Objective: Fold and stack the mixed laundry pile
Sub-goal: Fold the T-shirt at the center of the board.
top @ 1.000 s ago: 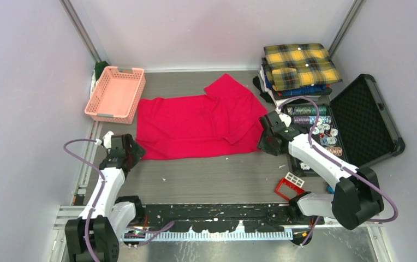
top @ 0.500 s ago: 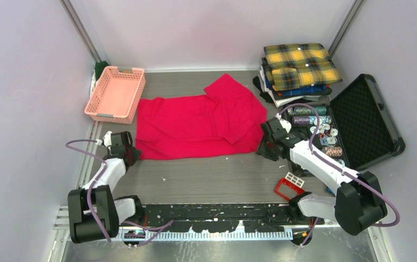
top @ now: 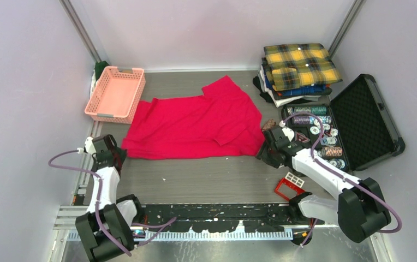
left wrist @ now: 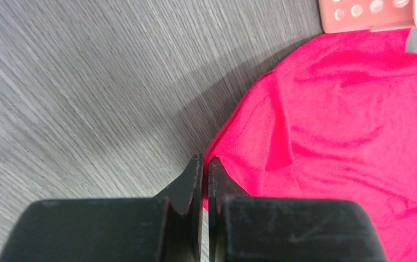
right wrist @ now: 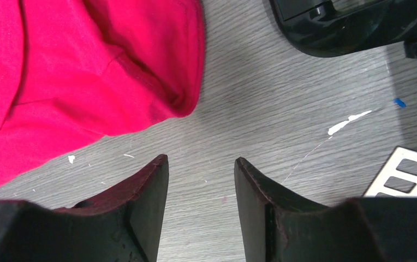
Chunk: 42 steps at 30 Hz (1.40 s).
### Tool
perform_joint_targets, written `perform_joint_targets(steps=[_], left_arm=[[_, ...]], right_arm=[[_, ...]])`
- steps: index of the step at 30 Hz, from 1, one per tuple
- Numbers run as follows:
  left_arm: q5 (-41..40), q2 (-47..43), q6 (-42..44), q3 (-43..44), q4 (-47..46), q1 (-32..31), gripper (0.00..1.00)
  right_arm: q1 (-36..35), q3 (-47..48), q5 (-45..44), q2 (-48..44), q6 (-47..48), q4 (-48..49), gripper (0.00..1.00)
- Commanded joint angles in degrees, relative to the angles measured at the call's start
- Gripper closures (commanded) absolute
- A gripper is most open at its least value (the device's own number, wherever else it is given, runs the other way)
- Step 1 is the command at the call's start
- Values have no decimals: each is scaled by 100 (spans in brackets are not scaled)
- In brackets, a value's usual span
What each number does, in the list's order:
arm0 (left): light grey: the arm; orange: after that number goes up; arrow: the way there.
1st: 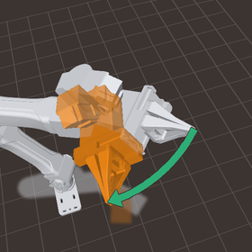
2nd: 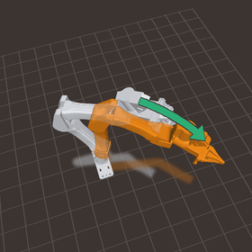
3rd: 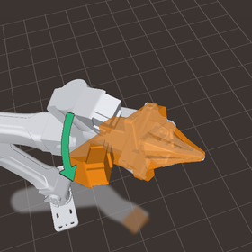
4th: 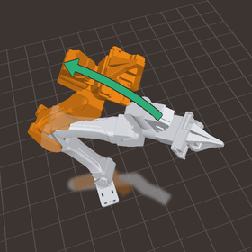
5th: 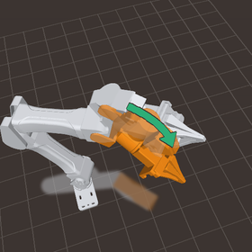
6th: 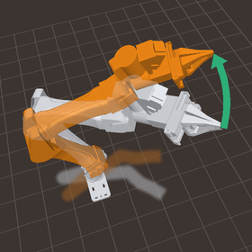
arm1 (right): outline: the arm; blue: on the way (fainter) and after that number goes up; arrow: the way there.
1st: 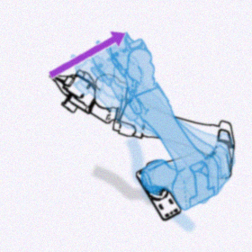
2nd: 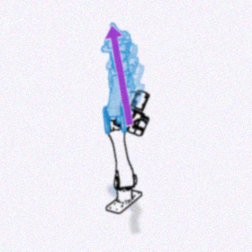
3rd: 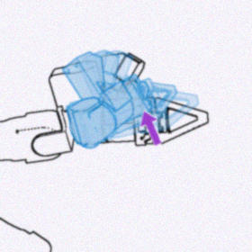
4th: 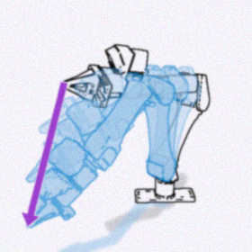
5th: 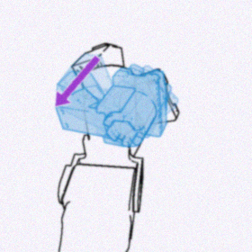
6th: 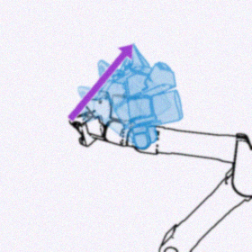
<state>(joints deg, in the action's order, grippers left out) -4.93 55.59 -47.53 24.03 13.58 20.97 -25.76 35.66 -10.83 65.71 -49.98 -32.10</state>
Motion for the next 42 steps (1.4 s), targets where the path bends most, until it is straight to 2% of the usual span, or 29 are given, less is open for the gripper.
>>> perform_joint_targets(steps=[1,10,15,19,22,27,33,35,38,40,41,42], left_arm=[[-176,-308,7,17,347,173,100],[160,4,16,-74,57,200,100],[151,-1,15,-71,6,197,100],[118,1,28,-57,29,203,100],[82,-15,33,-70,24,197,100],[71,4,16,-87,0,204,100],[37,-12,15,-74,25,198,100],[5,-22,21,-61,59,204,100],[-45,-29,24,-50,83,201,100],[-57,-23,24,-39,101,201,100],[-48,-15,24,-39,106,202,100],[-39,-14,24,-39,106,197,100]], right_arm=[[21,-106,-7,-41,-196,458,47],[23,-126,382,752,108,1203,50],[21,169,153,1153,316,1255,50],[23,337,366,1303,645,1388,49],[31,562,5,1424,836,1091,50],[83,871,-217,1720,882,798,65],[79,1076,-579,1673,828,352,95],[102,1241,-933,1631,770,-8,99],[288,1427,-1213,1563,690,-392,99],[529,1439,-1228,1506,616,-487,93],[671,1430,-1137,1488,617,-483,84],[797,1433,-1044,1474,617,-481,68]])
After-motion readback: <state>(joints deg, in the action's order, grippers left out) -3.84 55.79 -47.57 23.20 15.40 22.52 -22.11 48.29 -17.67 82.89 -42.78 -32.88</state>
